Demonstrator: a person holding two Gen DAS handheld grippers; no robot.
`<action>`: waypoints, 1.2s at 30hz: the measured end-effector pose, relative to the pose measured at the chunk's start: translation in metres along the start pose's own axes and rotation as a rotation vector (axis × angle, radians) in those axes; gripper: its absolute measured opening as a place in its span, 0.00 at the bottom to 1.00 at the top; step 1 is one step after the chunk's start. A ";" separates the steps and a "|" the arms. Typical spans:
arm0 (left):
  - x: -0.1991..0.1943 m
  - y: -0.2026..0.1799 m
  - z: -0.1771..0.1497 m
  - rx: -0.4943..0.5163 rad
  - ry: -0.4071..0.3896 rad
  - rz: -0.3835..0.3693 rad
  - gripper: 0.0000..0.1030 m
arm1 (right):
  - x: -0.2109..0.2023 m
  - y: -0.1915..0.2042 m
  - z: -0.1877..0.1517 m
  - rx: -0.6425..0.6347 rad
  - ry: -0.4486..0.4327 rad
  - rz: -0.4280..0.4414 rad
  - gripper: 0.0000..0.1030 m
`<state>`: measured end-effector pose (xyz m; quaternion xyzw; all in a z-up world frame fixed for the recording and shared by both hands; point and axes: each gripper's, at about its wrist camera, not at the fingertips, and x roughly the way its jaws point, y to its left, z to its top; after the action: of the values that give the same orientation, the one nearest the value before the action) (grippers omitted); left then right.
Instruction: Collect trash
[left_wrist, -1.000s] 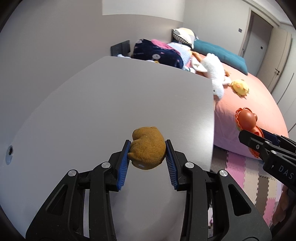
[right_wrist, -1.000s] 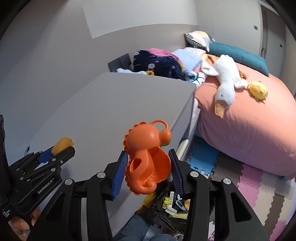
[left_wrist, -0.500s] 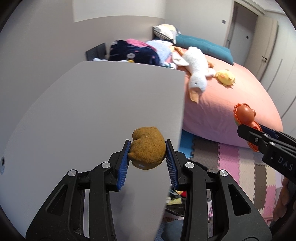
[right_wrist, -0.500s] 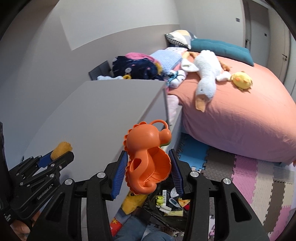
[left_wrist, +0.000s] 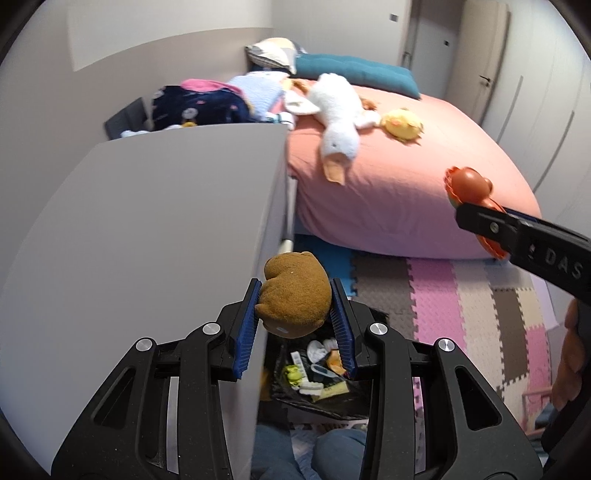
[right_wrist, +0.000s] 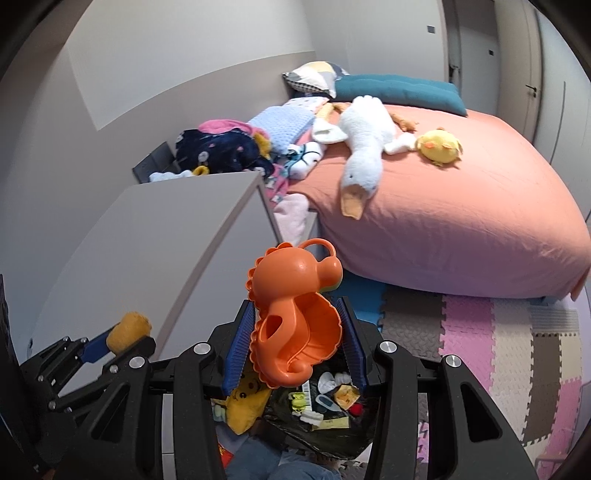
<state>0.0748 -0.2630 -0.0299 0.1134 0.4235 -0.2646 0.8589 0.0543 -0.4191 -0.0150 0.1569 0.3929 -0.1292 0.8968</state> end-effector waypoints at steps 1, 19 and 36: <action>0.002 -0.004 0.000 0.016 0.010 -0.014 0.37 | 0.000 -0.002 0.001 0.006 0.001 -0.004 0.46; 0.003 -0.026 -0.003 0.115 -0.004 0.013 0.93 | -0.003 -0.033 0.004 0.090 -0.020 -0.056 0.71; 0.001 -0.025 0.000 0.119 -0.009 0.012 0.93 | -0.003 -0.029 0.004 0.083 -0.018 -0.052 0.71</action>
<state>0.0614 -0.2845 -0.0303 0.1655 0.4027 -0.2846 0.8541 0.0446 -0.4474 -0.0151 0.1826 0.3832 -0.1702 0.8893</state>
